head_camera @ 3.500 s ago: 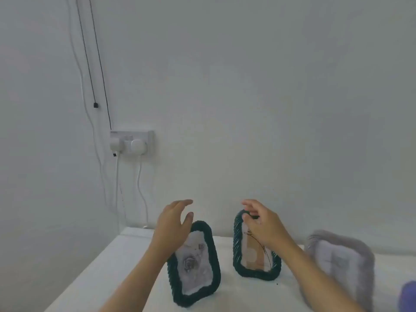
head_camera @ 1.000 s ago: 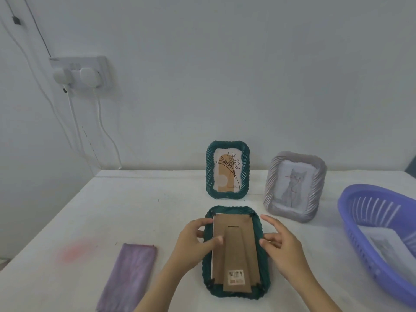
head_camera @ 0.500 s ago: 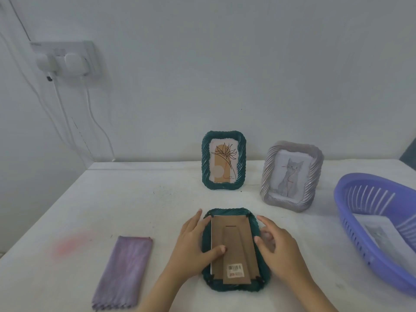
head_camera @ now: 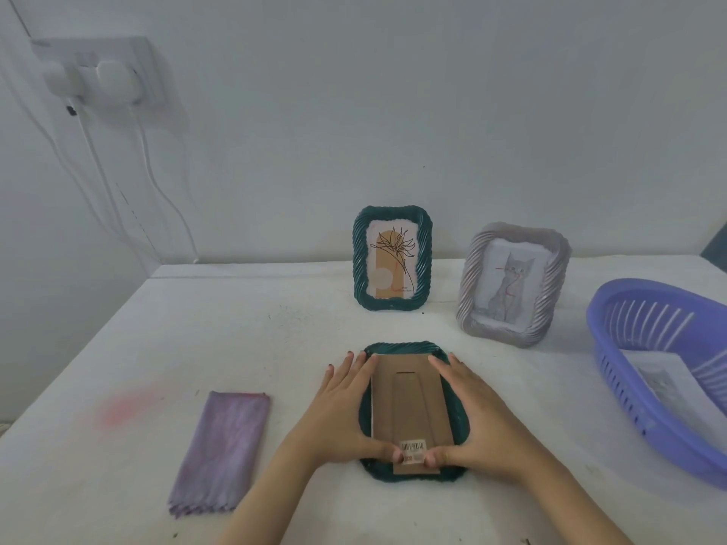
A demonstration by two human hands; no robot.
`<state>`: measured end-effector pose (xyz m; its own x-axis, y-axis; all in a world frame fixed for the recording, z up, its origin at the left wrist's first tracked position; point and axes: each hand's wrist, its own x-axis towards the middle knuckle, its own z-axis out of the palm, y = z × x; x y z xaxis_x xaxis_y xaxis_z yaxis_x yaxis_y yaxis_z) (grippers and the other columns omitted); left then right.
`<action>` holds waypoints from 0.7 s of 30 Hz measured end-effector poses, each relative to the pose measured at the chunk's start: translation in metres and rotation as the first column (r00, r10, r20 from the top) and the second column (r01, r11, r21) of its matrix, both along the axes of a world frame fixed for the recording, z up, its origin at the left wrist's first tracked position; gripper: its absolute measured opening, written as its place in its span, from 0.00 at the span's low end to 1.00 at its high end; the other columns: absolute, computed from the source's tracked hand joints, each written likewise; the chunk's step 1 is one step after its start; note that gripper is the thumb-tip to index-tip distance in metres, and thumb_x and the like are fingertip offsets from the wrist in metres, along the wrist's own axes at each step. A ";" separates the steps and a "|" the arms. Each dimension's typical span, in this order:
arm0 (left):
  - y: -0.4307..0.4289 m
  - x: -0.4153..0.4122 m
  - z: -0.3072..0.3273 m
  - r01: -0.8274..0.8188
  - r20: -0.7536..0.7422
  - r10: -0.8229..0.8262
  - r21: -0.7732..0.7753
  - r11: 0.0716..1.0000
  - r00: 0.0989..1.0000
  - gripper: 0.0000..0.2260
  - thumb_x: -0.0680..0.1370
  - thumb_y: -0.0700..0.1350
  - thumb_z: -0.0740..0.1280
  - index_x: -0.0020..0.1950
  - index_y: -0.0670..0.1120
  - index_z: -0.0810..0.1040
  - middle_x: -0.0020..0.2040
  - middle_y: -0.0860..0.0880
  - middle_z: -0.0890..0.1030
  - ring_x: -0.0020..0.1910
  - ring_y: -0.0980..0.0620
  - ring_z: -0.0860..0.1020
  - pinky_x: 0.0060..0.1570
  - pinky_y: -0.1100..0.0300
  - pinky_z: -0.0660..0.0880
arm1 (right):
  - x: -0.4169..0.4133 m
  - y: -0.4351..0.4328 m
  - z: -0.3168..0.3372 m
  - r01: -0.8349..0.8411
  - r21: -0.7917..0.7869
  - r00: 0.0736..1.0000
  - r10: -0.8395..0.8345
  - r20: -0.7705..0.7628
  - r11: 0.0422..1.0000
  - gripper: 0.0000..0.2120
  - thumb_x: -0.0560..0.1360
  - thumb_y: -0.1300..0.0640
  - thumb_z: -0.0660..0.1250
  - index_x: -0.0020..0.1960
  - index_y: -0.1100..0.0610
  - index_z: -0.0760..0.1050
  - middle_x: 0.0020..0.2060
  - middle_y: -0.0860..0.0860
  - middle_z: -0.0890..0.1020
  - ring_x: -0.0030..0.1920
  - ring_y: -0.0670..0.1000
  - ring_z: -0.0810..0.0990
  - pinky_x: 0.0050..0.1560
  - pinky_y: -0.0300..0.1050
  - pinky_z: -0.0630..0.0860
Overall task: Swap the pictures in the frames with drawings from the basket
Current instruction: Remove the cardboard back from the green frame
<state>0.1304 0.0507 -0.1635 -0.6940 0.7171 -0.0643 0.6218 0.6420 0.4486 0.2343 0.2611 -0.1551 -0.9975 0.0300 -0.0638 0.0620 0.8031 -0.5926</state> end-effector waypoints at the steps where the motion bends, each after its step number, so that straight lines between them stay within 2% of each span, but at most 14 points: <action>1: 0.001 -0.002 0.001 0.005 -0.007 -0.005 -0.033 0.999 1.000 0.56 0.60 0.72 0.68 0.75 0.54 0.37 0.75 0.55 0.36 0.73 0.56 0.32 0.71 0.56 0.32 | -0.002 0.002 0.001 -0.004 0.009 1.000 0.004 0.008 1.000 0.57 0.53 0.26 0.70 0.71 0.32 0.38 0.74 0.39 0.39 0.74 0.41 0.39 0.74 0.46 0.47; 7: 0.005 -0.008 0.006 0.020 0.006 -0.019 -0.119 0.993 1.000 0.58 0.59 0.72 0.69 0.75 0.51 0.39 0.76 0.51 0.35 0.73 0.53 0.31 0.72 0.52 0.33 | -0.017 0.012 0.002 -0.007 0.091 0.999 0.003 0.040 0.996 0.59 0.54 0.24 0.67 0.75 0.44 0.43 0.76 0.44 0.44 0.75 0.44 0.42 0.73 0.43 0.42; 11: 0.005 -0.008 0.007 0.026 0.005 -0.025 -0.126 0.992 1.000 0.58 0.59 0.72 0.69 0.75 0.50 0.38 0.76 0.51 0.35 0.72 0.53 0.30 0.72 0.52 0.32 | -0.018 0.013 -0.003 -0.013 0.104 0.999 0.010 0.034 0.995 0.58 0.54 0.23 0.66 0.75 0.44 0.45 0.76 0.44 0.46 0.75 0.44 0.44 0.72 0.43 0.40; 16: 0.006 -0.008 0.006 0.025 -0.031 -0.031 -0.175 0.984 0.999 0.58 0.59 0.74 0.67 0.75 0.50 0.38 0.76 0.51 0.34 0.70 0.53 0.28 0.69 0.51 0.28 | -0.021 0.015 -0.004 -0.031 0.112 0.996 0.021 0.088 0.993 0.59 0.54 0.23 0.66 0.75 0.44 0.42 0.76 0.44 0.44 0.75 0.45 0.42 0.71 0.43 0.37; 21: 0.014 -0.014 0.011 0.027 -0.029 -0.035 -0.248 0.968 0.999 0.61 0.55 0.74 0.66 0.75 0.49 0.37 0.75 0.48 0.41 0.74 0.46 0.34 0.70 0.44 0.29 | -0.025 0.015 0.004 -0.031 0.125 0.975 0.002 0.222 0.992 0.61 0.54 0.27 0.69 0.74 0.42 0.37 0.75 0.45 0.42 0.75 0.53 0.41 0.73 0.52 0.45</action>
<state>0.1165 0.0643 -0.1523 -0.6762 0.7031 -0.2201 0.6551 0.7105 0.2572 0.2093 0.2756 -0.1511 -0.9594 0.0357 -0.2797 0.1662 0.8730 -0.4586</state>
